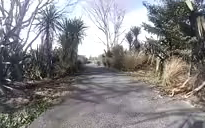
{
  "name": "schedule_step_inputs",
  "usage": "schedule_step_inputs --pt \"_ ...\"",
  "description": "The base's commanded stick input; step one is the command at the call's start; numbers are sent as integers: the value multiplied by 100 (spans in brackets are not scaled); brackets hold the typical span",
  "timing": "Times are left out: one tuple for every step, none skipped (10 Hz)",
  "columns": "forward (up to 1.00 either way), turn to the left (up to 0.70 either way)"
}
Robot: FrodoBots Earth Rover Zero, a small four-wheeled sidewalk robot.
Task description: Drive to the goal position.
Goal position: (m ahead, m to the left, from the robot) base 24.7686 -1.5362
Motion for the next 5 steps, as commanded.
schedule_step_inputs --pt "45 0" --pt "45 0" --pt "45 0" --pt "45 0" --pt "45 0"
